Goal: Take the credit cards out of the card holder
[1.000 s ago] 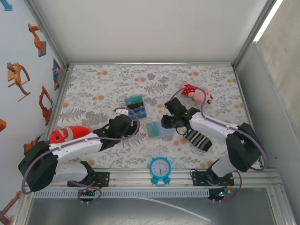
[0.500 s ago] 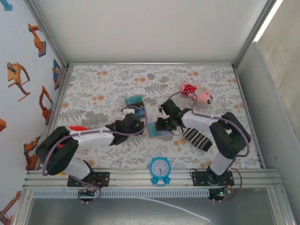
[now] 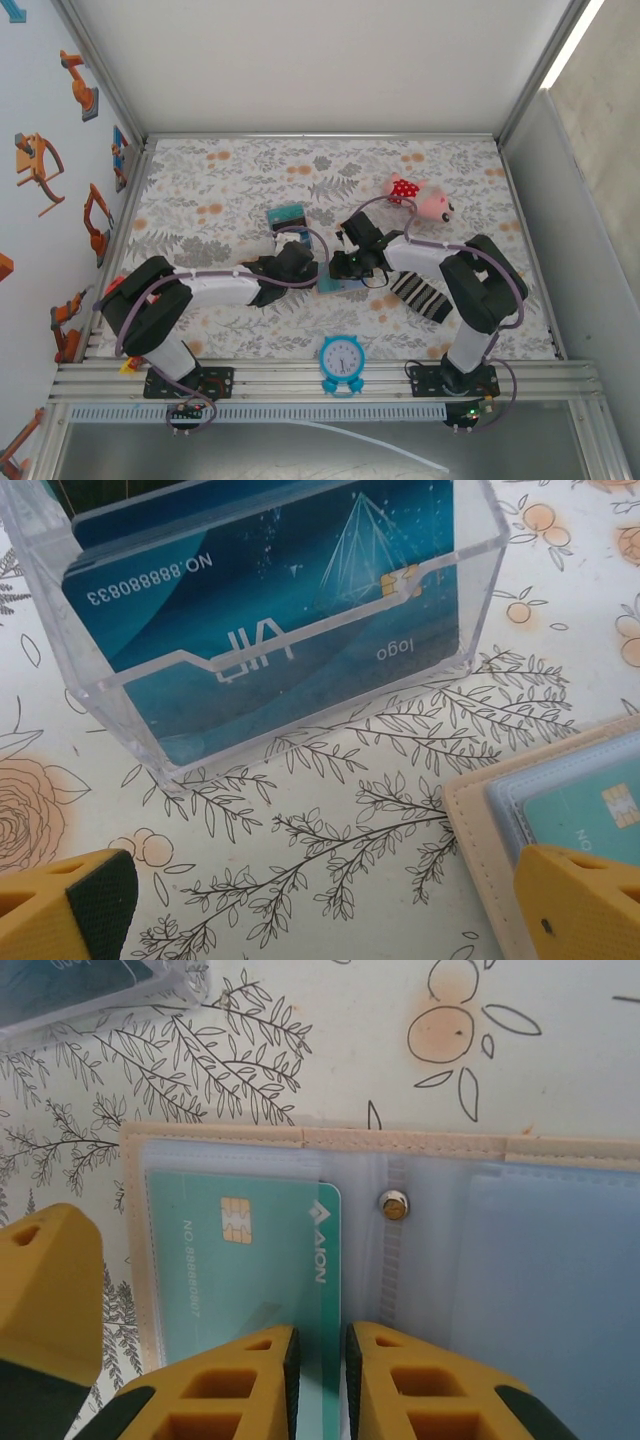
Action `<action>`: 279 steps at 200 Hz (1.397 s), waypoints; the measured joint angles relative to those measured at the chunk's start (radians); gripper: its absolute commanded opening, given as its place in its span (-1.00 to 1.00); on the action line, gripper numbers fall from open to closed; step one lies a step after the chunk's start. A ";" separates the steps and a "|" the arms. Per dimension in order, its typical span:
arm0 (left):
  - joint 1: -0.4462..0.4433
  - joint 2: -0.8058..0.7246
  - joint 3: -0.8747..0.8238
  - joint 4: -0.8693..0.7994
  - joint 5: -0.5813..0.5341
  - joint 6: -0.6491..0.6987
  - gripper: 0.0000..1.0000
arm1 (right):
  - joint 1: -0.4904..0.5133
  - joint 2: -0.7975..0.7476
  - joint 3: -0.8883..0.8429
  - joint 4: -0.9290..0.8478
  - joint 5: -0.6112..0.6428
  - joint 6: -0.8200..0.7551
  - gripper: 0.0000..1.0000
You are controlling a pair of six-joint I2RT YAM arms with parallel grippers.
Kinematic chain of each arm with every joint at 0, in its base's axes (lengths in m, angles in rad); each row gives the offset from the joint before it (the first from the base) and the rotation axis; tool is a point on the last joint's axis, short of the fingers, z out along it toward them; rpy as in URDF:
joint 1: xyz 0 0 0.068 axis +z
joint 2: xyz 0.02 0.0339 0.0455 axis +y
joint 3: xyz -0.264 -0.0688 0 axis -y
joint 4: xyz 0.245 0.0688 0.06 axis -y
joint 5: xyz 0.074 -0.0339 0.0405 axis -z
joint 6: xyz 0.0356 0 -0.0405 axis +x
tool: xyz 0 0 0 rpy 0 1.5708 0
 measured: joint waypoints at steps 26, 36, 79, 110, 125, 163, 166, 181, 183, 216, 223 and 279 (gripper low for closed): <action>0.000 0.019 0.004 -0.012 -0.002 -0.014 0.94 | -0.008 0.000 0.000 0.014 -0.018 0.008 -0.65; 0.000 0.025 0.006 -0.019 -0.003 -0.016 0.94 | -0.014 0.000 -0.003 0.030 -0.035 0.016 -0.65; -0.002 0.049 0.027 -0.055 -0.006 -0.028 0.94 | -0.045 0.000 -0.065 0.146 -0.127 0.062 -0.65; -0.004 0.057 0.045 -0.081 -0.013 -0.029 0.94 | -0.067 0.000 -0.103 0.217 -0.180 0.101 -0.69; -0.006 0.060 0.050 -0.090 -0.019 -0.030 0.94 | -0.075 0.000 -0.118 0.249 -0.198 0.117 -0.72; -0.010 0.063 0.058 -0.110 -0.037 -0.032 0.94 | -0.095 0.000 -0.161 0.350 -0.244 0.170 -0.80; -0.011 0.063 0.059 -0.112 -0.039 -0.032 0.94 | -0.097 0.000 -0.165 0.358 -0.248 0.173 -0.81; -0.014 0.064 0.061 -0.116 -0.045 -0.032 0.94 | -0.107 0.000 -0.185 0.401 -0.269 0.193 -0.90; -0.014 0.064 0.061 -0.117 -0.045 -0.032 0.94 | -0.108 0.000 -0.188 0.407 -0.270 0.198 -0.91; -0.019 0.064 0.064 -0.126 -0.053 -0.032 0.94 | -0.118 0.000 -0.212 0.463 -0.295 0.223 -1.00; -0.019 0.064 0.066 -0.128 -0.056 -0.032 0.94 | -0.118 0.000 -0.214 0.468 -0.296 0.225 -1.00; -0.024 0.076 0.084 -0.151 -0.063 -0.032 0.94 | -0.122 0.000 -0.232 0.515 -0.315 0.237 -0.80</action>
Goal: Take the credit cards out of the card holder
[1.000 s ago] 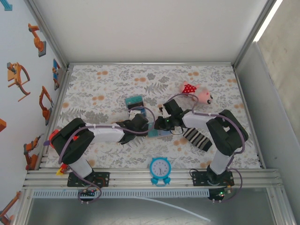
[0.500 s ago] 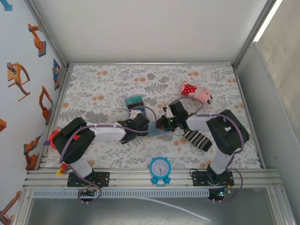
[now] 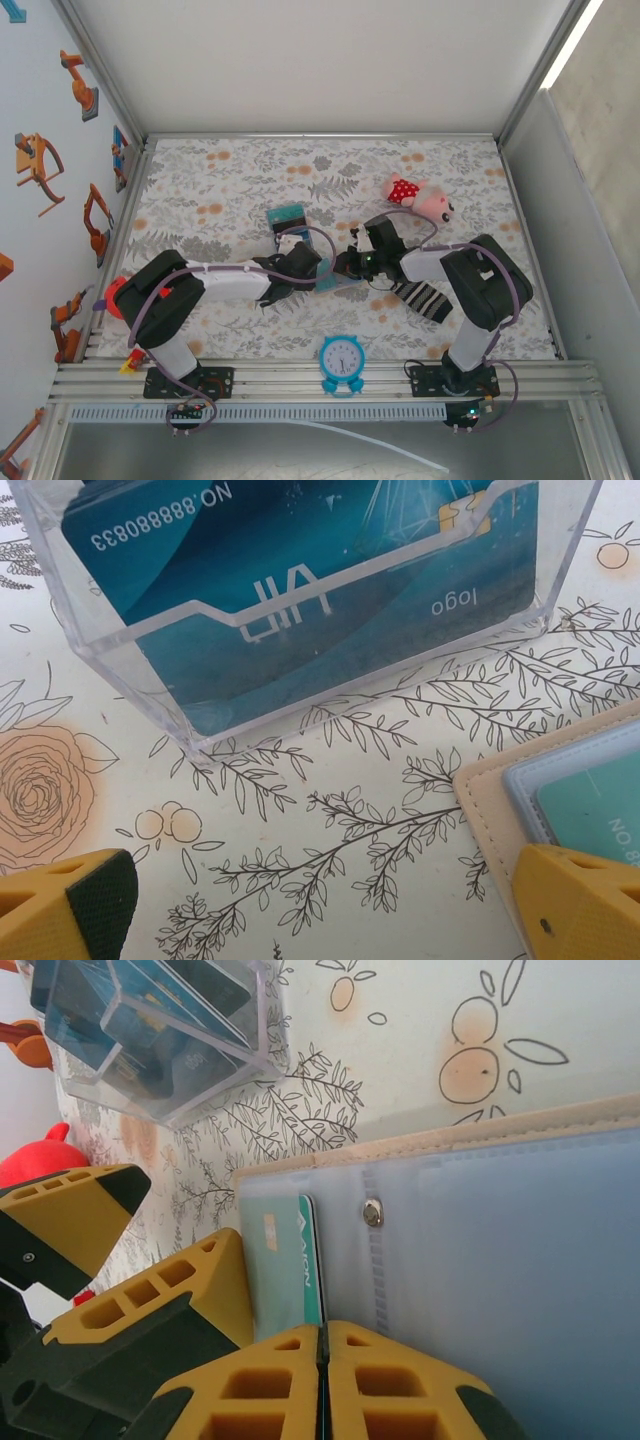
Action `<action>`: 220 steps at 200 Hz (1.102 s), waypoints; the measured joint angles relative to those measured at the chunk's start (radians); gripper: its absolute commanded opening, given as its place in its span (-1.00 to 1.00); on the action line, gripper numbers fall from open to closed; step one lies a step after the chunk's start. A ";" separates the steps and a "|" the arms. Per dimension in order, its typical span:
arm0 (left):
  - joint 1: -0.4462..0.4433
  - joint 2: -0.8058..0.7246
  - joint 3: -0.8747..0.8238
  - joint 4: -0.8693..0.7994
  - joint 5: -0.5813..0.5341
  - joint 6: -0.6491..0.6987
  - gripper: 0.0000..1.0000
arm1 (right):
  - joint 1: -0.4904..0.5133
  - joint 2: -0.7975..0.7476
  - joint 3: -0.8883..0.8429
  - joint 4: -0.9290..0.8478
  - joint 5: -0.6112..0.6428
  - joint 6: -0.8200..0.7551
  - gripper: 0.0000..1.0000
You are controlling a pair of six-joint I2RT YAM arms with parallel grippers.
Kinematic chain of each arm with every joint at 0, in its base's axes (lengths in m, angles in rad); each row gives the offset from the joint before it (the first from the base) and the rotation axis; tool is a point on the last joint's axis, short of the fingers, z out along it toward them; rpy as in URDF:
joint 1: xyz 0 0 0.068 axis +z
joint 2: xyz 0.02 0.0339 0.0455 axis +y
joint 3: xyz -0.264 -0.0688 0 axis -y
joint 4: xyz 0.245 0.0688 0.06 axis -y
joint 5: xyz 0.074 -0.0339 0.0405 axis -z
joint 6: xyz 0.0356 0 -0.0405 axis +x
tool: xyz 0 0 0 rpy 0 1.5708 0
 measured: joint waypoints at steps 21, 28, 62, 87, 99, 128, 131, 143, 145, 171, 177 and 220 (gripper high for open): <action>-0.002 0.003 0.005 -0.006 -0.003 0.000 0.94 | -0.002 0.000 -0.010 0.028 -0.007 0.011 -0.79; -0.002 0.003 0.005 -0.006 -0.003 0.000 0.94 | -0.002 0.002 -0.014 0.036 -0.009 0.017 -0.78; -0.002 0.003 0.008 -0.012 -0.009 0.000 0.94 | -0.003 0.018 -0.016 0.075 -0.021 0.034 -0.76; -0.002 0.006 0.012 -0.018 -0.012 0.000 0.94 | -0.005 0.022 -0.016 0.086 -0.029 0.040 -0.77; -0.002 0.008 0.016 -0.024 -0.012 0.000 0.94 | -0.006 0.022 -0.016 0.089 -0.029 0.041 -0.87; -0.002 0.009 0.020 -0.030 -0.016 0.001 0.94 | -0.007 0.022 -0.022 0.100 -0.029 0.048 -1.00; -0.002 0.009 0.020 -0.030 -0.016 0.001 0.94 | -0.007 0.022 -0.023 0.101 -0.028 0.048 -1.00; -0.003 0.009 0.020 -0.032 -0.018 0.000 0.94 | -0.007 0.022 -0.026 0.107 -0.028 0.048 -1.00; -0.003 0.009 0.020 -0.032 -0.018 0.000 0.94 | -0.007 0.022 -0.026 0.108 -0.028 0.048 -1.00; -0.006 0.009 0.021 -0.034 -0.026 0.000 0.94 | -0.008 0.019 -0.030 0.108 -0.028 0.048 -1.00; -0.007 0.009 0.021 -0.034 -0.027 0.000 0.94 | -0.008 0.017 -0.032 0.108 -0.027 0.048 -1.00; -0.012 0.009 0.021 -0.028 -0.026 0.000 0.94 | -0.024 -0.021 -0.058 0.092 -0.024 0.037 -1.00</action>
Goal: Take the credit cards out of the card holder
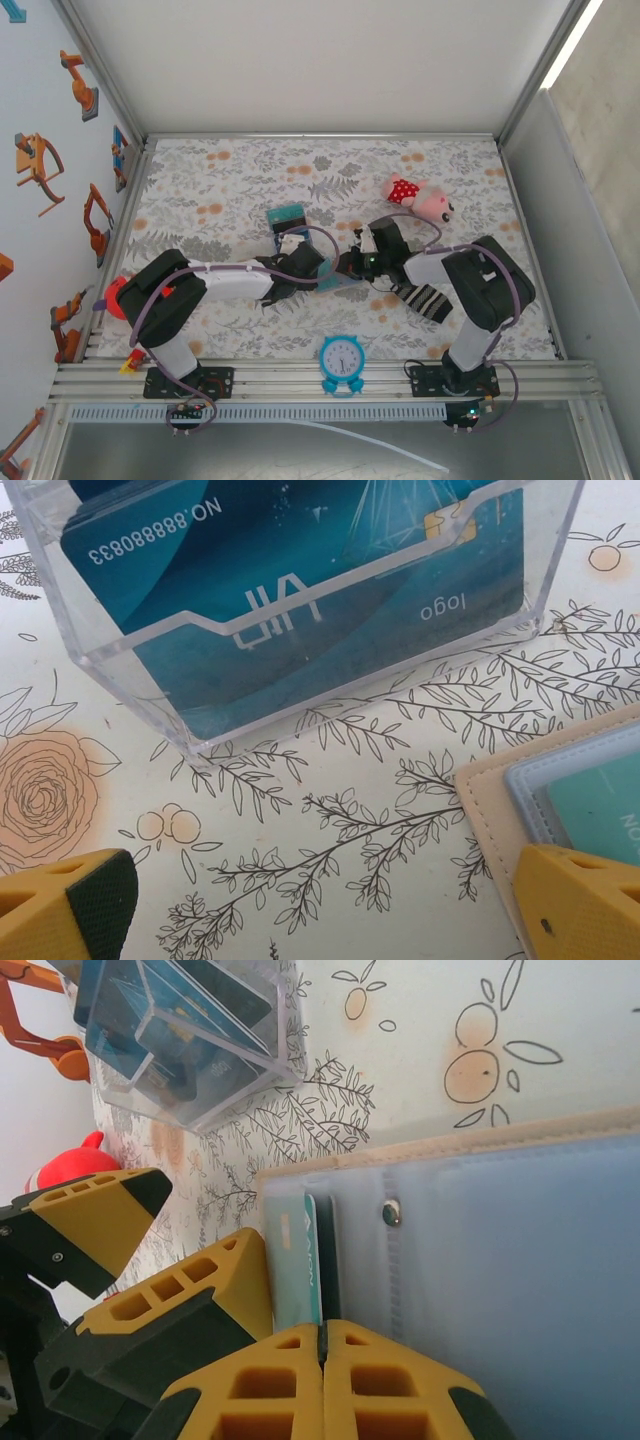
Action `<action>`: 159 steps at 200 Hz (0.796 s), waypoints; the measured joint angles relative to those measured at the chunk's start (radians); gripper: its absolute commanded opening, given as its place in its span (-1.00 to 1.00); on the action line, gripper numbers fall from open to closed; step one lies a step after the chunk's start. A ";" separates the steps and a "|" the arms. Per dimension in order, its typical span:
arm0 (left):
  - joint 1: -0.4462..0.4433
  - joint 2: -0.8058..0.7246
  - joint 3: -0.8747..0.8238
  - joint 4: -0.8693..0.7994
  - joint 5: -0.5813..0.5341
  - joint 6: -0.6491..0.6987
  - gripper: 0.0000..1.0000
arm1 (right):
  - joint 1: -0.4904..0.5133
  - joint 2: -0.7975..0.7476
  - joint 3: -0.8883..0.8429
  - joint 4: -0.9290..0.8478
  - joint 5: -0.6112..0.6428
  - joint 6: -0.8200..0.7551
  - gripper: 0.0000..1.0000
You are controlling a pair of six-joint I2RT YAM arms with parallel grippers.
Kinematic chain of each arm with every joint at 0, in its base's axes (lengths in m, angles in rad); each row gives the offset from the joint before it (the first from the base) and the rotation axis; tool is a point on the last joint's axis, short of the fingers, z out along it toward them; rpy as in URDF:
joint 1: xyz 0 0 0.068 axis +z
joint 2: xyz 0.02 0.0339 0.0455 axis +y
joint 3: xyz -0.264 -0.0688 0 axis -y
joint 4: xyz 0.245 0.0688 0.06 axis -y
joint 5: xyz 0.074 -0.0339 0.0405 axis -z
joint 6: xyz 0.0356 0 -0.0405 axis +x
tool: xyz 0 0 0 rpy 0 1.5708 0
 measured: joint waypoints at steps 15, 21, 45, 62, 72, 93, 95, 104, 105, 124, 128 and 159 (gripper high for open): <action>-0.002 0.000 0.000 0.000 0.000 0.000 0.94 | -0.010 -0.023 -0.006 -0.018 0.008 -0.008 -1.00; -0.002 0.000 0.000 0.000 0.000 0.000 0.94 | -0.013 -0.030 -0.006 -0.024 0.013 -0.010 -1.00; -0.002 0.000 0.000 0.000 0.000 0.000 0.94 | -0.028 -0.050 -0.008 -0.050 0.026 -0.021 -1.00; -0.002 0.000 0.001 0.000 0.000 0.001 0.94 | -0.035 -0.056 -0.008 -0.065 0.033 -0.032 -1.00; -0.002 0.000 0.001 0.000 0.000 0.002 0.94 | -0.037 -0.058 -0.008 -0.075 0.039 -0.039 -1.00; -0.002 -0.002 0.001 0.003 0.000 0.010 0.94 | -0.040 -0.058 -0.008 -0.084 0.042 -0.043 -1.00; -0.002 -0.002 0.001 0.003 0.000 0.012 0.94 | -0.040 -0.058 -0.008 -0.084 0.042 -0.043 -1.00; -0.002 -0.006 0.001 0.004 0.002 0.020 0.94 | -0.040 -0.058 -0.008 -0.086 0.042 -0.042 -1.00; -0.002 -0.006 0.001 0.004 0.002 0.020 0.94 | -0.040 -0.058 -0.008 -0.086 0.042 -0.042 -1.00; -0.002 -0.023 0.001 0.007 0.014 0.035 0.94 | -0.040 -0.058 -0.008 -0.085 0.041 -0.042 -1.00; -0.002 -0.028 0.001 0.008 0.017 0.038 0.94 | -0.040 -0.058 -0.008 -0.085 0.041 -0.042 -1.00; -0.002 -0.070 0.003 0.031 0.043 0.056 0.94 | -0.040 -0.058 -0.009 -0.082 0.041 -0.041 -1.00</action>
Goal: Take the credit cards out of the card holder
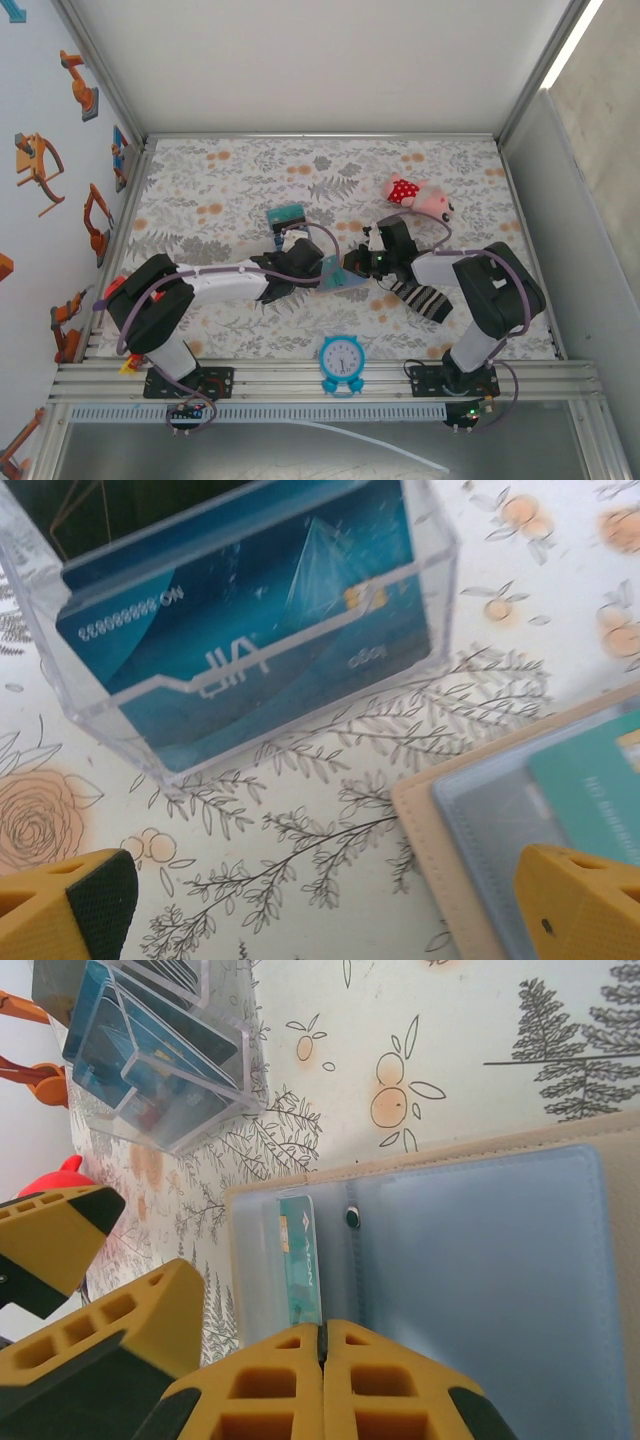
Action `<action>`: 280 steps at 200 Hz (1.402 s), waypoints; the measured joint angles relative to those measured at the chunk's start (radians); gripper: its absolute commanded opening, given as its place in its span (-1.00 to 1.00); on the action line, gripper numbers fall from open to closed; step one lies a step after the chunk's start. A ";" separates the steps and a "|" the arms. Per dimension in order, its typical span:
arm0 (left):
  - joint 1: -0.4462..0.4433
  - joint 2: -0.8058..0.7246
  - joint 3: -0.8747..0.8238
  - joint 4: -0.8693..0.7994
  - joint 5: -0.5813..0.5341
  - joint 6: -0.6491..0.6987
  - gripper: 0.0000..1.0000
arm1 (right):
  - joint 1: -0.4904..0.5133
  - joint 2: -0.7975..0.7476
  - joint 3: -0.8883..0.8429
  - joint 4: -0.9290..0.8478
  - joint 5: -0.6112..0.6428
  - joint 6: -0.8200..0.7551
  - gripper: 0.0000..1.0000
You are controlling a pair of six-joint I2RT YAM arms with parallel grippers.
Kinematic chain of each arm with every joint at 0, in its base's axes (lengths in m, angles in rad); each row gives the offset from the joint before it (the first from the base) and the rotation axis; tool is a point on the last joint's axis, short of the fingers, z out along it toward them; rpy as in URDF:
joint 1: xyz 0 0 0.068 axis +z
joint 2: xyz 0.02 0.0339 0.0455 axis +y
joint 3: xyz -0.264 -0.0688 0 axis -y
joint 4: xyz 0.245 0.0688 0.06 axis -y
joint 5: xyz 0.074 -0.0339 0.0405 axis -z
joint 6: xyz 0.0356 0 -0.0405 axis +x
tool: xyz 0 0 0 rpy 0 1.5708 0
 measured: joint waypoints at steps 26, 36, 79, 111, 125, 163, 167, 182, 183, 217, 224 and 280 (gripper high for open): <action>0.000 -0.005 0.016 0.019 0.021 0.009 0.94 | 0.000 0.000 -0.006 0.009 0.000 0.003 -1.00; 0.000 -0.003 0.021 0.022 0.026 0.013 0.94 | 0.000 0.000 -0.007 0.011 0.000 0.003 -1.00; 0.000 0.053 0.043 0.022 0.045 0.016 0.94 | 0.000 0.000 -0.013 0.024 -0.003 0.014 -1.00; 0.000 0.091 0.054 0.007 0.055 0.017 0.94 | 0.000 0.000 -0.020 0.046 -0.008 0.027 -0.96; 0.000 0.097 0.057 -0.004 0.056 0.017 0.94 | 0.000 0.000 -0.027 0.057 -0.011 0.034 -0.88; 0.000 0.103 0.063 -0.009 0.062 0.016 0.95 | 0.000 0.000 -0.045 0.092 -0.021 0.056 -0.70; 0.000 0.103 0.064 -0.009 0.062 0.016 0.95 | 0.000 0.000 -0.047 0.097 -0.021 0.060 -0.68; 0.000 0.105 0.064 -0.008 0.063 0.016 0.95 | 0.000 0.000 -0.053 0.117 -0.024 0.068 -0.64; 0.000 0.106 0.064 -0.008 0.063 0.016 0.95 | 0.000 0.000 -0.053 0.118 -0.024 0.069 -0.64; 0.000 0.107 0.064 -0.008 0.063 0.014 0.95 | 0.001 0.005 -0.057 0.138 -0.024 0.082 -0.58; 0.000 0.107 0.064 -0.008 0.064 0.013 0.95 | 0.002 0.006 -0.057 0.141 -0.023 0.082 -0.57; 0.000 0.107 0.064 -0.005 0.072 0.007 0.95 | 0.037 0.025 -0.057 0.150 -0.023 0.081 -0.75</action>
